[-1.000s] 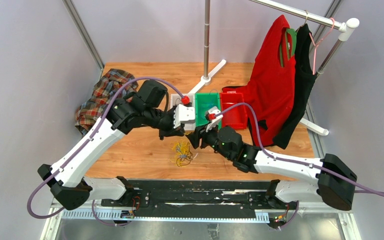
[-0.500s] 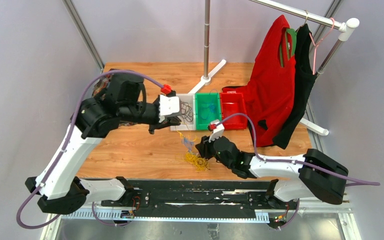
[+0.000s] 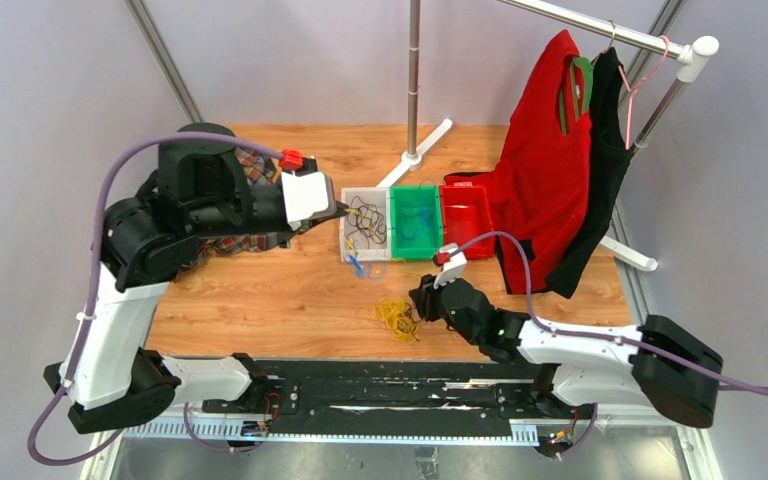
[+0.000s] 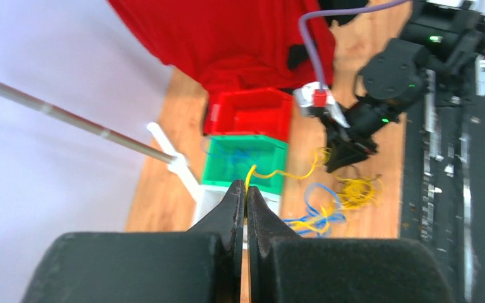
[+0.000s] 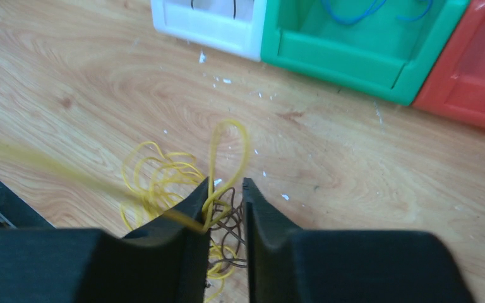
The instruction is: Untangle the cables
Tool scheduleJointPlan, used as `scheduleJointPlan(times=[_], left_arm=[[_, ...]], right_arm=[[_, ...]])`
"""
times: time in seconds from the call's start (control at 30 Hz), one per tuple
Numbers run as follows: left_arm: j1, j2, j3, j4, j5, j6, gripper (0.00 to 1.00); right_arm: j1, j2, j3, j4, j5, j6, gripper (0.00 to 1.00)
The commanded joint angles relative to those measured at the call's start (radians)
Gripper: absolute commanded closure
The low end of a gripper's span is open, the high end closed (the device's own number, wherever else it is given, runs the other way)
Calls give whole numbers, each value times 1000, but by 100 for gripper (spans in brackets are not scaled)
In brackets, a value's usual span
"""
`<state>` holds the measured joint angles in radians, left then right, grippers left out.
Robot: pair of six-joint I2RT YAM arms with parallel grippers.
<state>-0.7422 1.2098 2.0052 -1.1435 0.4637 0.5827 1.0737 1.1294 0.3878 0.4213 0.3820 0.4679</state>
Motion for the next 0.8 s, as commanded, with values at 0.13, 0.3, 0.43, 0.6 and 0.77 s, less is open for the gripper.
scheduleJointPlan(times=[0.13,0.3,0.43,0.6,0.77], left_arm=[[-6,70,277,19,-129,69,100],[-6,84,348,63,-167,73,100],[-6,47,331,310,-286,76,100],[-6,13,278,530,-368,91,100],[-6,-7,223,640,-417,56,99]], right_arm=[[11,-83,6,-111,92,-27,86],[11,-121,7,-127,97,-28,82],[11,-112,-15,-126,86,3,75],[19,-79,-48,-106,83,44,66],[42,-88,-43,-122,116,30,58]])
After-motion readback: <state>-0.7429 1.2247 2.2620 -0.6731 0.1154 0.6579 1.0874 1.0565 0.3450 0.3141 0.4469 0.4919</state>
